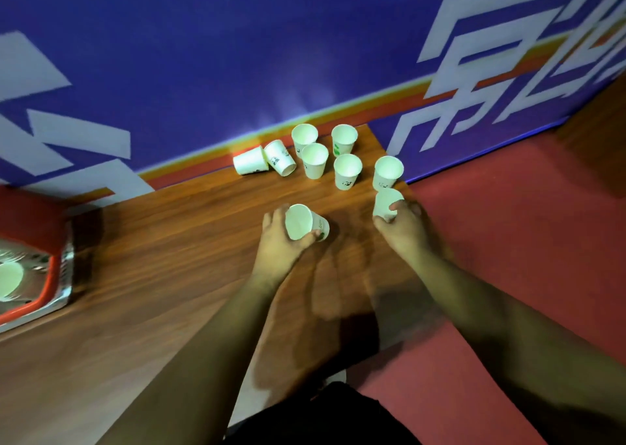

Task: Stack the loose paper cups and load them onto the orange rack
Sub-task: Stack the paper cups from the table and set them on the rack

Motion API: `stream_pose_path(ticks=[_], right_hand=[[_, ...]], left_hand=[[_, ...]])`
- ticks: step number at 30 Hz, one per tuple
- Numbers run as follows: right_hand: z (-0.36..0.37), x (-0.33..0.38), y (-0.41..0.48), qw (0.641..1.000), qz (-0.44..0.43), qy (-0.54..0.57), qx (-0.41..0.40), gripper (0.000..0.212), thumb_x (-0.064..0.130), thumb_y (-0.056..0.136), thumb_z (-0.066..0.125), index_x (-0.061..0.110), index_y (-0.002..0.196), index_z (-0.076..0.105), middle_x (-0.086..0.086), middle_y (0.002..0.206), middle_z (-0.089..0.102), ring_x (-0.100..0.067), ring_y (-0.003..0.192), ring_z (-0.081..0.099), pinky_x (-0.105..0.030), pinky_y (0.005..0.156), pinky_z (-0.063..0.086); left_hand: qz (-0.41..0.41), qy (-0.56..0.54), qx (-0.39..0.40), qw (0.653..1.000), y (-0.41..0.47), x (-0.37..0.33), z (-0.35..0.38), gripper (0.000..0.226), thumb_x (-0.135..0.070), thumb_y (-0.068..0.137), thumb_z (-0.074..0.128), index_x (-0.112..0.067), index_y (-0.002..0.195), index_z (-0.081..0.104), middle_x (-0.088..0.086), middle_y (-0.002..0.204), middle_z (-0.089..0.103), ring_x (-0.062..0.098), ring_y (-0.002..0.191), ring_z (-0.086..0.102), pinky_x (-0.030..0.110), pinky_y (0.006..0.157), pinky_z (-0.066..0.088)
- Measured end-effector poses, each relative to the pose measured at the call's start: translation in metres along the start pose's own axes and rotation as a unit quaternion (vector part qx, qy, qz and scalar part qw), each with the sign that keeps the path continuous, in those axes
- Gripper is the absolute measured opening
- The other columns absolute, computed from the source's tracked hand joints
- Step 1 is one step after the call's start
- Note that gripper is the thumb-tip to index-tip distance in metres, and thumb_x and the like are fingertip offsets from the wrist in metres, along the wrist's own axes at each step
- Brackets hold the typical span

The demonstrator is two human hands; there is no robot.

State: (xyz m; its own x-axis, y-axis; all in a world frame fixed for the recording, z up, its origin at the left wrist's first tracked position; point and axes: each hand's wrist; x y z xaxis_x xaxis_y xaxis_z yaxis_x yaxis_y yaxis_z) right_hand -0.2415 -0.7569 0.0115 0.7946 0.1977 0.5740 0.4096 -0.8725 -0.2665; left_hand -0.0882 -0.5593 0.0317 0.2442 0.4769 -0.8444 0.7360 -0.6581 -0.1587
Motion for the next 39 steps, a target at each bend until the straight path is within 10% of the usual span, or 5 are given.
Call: stream_pose_path(ticks=[9, 17, 39], right_hand=[[0.02, -0.033, 0.066, 0.993, -0.036, -0.109, -0.008, 0.033, 0.031, 0.085, 0.068, 0.019, 0.116, 0.069, -0.013, 0.136, 0.038, -0.032, 0.121, 0.04, -0.039, 0.1, 0.039], [0.029, -0.024, 0.052, 0.996, -0.092, 0.006, -0.01, 0.016, 0.018, 0.084, 0.072, 0.012, 0.097, 0.076, -0.009, 0.141, 0.043, -0.028, 0.119, 0.051, -0.038, 0.101, 0.047], [0.147, 0.278, -0.12, 0.926, -0.332, 0.055, 0.173, 0.037, 0.027, 0.083, 0.074, 0.019, 0.116, 0.06, 0.004, 0.124, 0.043, -0.012, 0.1, 0.049, -0.015, 0.067, 0.044]], left_hand=[[-0.014, 0.085, 0.001, 0.996, 0.036, -0.013, 0.031, 0.073, -0.042, 0.076, 0.08, -0.02, 0.136, 0.045, -0.003, 0.131, 0.042, 0.008, 0.111, 0.042, 0.025, 0.09, 0.039], [-0.044, 0.102, -0.024, 0.994, 0.042, 0.0, 0.027, 0.077, -0.04, 0.076, 0.081, -0.019, 0.141, 0.044, 0.001, 0.131, 0.043, 0.012, 0.112, 0.044, 0.025, 0.091, 0.038], [-0.166, 0.054, -0.344, 0.923, -0.089, 0.138, -0.261, 0.078, -0.036, 0.072, 0.085, -0.01, 0.135, 0.048, 0.014, 0.135, 0.046, 0.029, 0.125, 0.044, 0.037, 0.104, 0.037]])
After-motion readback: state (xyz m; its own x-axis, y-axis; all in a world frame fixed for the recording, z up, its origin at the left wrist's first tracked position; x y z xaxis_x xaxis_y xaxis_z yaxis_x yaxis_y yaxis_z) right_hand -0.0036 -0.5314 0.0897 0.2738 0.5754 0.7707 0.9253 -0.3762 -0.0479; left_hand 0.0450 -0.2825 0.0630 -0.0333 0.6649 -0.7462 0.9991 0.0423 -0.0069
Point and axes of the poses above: each hand's wrist, its own y-axis towards the middle knuckle, its own z-axis out of the palm, x = y × z
